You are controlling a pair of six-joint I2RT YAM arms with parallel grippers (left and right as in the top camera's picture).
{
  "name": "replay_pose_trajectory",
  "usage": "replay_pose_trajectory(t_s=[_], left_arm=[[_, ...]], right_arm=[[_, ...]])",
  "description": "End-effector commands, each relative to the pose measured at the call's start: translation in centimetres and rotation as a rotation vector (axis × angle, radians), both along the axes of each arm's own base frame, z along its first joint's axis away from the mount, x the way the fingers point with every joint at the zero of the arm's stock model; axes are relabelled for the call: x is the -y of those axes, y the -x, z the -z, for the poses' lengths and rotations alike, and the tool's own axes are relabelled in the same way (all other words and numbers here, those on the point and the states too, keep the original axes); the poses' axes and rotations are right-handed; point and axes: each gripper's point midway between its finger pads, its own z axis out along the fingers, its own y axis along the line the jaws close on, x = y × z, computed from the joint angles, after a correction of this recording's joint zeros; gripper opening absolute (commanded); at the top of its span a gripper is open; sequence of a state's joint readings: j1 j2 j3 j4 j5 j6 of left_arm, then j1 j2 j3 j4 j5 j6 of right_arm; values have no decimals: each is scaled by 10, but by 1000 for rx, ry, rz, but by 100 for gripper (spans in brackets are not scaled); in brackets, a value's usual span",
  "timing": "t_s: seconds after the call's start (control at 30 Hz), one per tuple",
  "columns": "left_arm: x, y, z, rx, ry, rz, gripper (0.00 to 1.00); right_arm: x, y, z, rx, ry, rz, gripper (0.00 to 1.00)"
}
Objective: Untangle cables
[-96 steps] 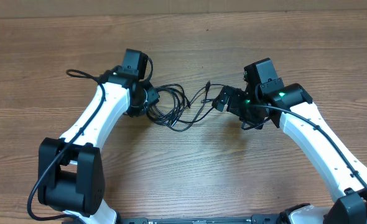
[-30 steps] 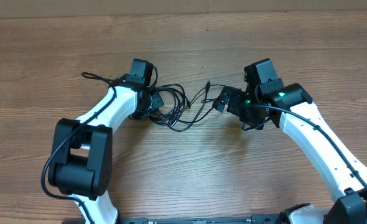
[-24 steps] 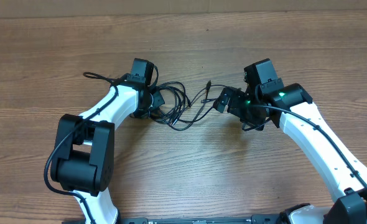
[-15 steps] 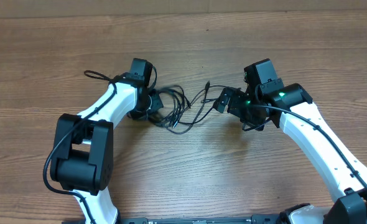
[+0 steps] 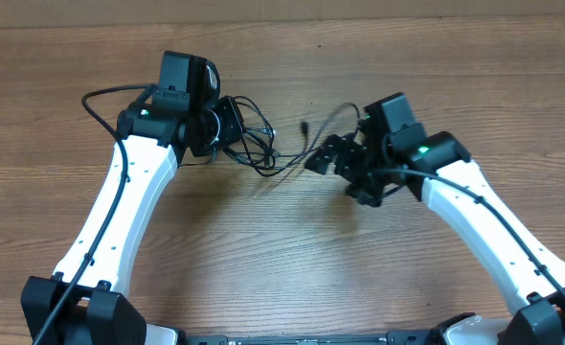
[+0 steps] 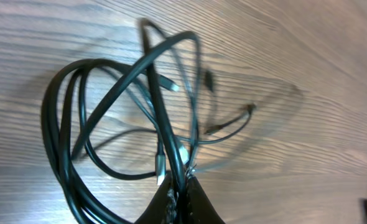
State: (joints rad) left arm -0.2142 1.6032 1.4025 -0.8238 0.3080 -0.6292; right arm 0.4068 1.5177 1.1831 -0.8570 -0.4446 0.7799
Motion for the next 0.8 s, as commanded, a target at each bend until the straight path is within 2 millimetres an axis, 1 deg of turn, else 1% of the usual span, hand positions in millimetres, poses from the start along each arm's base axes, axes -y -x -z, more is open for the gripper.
replay_pose_trajectory(t_s=[0.0, 0.07, 0.1, 0.2, 0.33, 0.4, 0.53, 0.63, 0.73, 0.77], left_arm=[[13, 4, -13, -26, 104, -9, 4], [16, 6, -14, -58, 145, -42, 4], [18, 7, -15, -68, 166, -46, 5], [26, 6, -21, -59, 210, -20, 4], [41, 5, -34, -50, 308, 22, 5], [46, 6, -38, -66, 353, 20, 4], [53, 11, -43, -115, 417, 8, 4], [59, 16, -48, -138, 464, 33, 4], [67, 23, -57, -153, 521, 77, 4], [68, 23, -60, -149, 535, 86, 4]], right_arm=[[-30, 6, -8, -17, -68, 14, 100], [-43, 3, -10, -4, -72, 60, 100], [-46, 2, -10, -3, -65, 93, 100], [-53, -1, -10, -1, -45, 188, 100], [-65, -3, -12, 43, -38, 229, 100], [-68, -4, -10, 42, -32, 272, 100], [-62, -11, 3, 16, 7, 395, 100], [-53, -20, 16, 2, 46, 499, 100], [-44, -28, 30, -4, 89, 592, 100], [-43, -29, 35, -4, 104, 598, 100]])
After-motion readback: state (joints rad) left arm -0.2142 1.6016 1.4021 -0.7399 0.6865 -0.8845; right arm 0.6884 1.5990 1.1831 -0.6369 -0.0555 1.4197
